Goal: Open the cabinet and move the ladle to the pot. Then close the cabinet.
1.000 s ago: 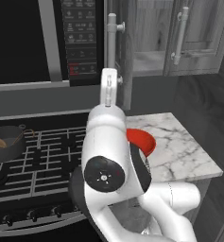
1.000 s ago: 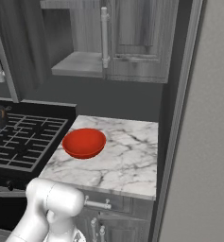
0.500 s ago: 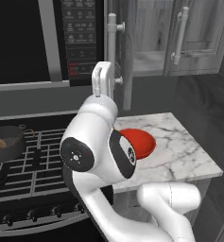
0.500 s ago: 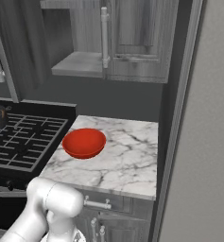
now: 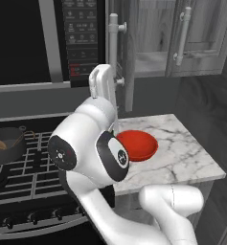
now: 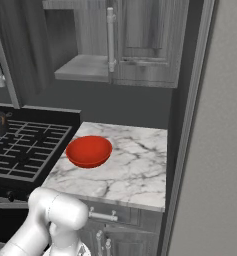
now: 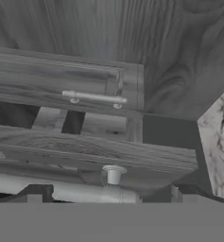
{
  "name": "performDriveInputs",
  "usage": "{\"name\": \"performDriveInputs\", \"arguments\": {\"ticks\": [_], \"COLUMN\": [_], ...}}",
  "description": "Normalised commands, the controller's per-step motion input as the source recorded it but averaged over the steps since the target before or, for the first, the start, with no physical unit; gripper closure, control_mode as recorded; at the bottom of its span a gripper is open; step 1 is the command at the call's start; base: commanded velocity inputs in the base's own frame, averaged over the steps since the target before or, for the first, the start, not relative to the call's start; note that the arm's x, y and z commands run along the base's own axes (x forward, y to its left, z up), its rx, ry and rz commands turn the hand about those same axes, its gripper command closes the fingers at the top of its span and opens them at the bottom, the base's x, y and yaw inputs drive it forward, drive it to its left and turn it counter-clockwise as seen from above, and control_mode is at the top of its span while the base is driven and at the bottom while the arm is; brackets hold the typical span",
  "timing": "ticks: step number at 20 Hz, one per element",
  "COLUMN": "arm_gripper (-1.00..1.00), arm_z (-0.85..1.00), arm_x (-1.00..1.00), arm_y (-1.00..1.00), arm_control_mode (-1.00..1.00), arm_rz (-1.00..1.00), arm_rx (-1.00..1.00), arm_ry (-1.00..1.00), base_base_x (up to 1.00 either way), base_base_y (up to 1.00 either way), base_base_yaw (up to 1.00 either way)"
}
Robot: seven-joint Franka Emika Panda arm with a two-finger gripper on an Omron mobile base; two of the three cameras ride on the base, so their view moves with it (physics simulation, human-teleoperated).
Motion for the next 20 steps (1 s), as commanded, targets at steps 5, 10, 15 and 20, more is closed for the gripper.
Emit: {"name": "performDriveInputs", "arguments": {"ticks": [5,10,15,20], "arm_gripper": [-1.00,-1.00,-1.00,-1.00], "arm_z": [-0.09,-0.05,-0.11,-0.11], "arm_x": [0.33,0.50,0.27,0.32], "arm_y": [0.00,0.00,-0.13,-0.20], "arm_control_mode": [-1.00,-1.00,-1.00,-1.00], "arm_rz": [-0.09,-0.02,0.00,0.00], "arm_rx": [0.00,0.00,0.10,0.08], "arm_ry": [0.00,0.00,0.00,0.00], "base_base_x": [0.00,0.00,0.00,0.00], "base_base_y": [0.00,0.00,0.00,0.00], "base_base_yaw": [0.00,0.00,0.00,0.00]}}
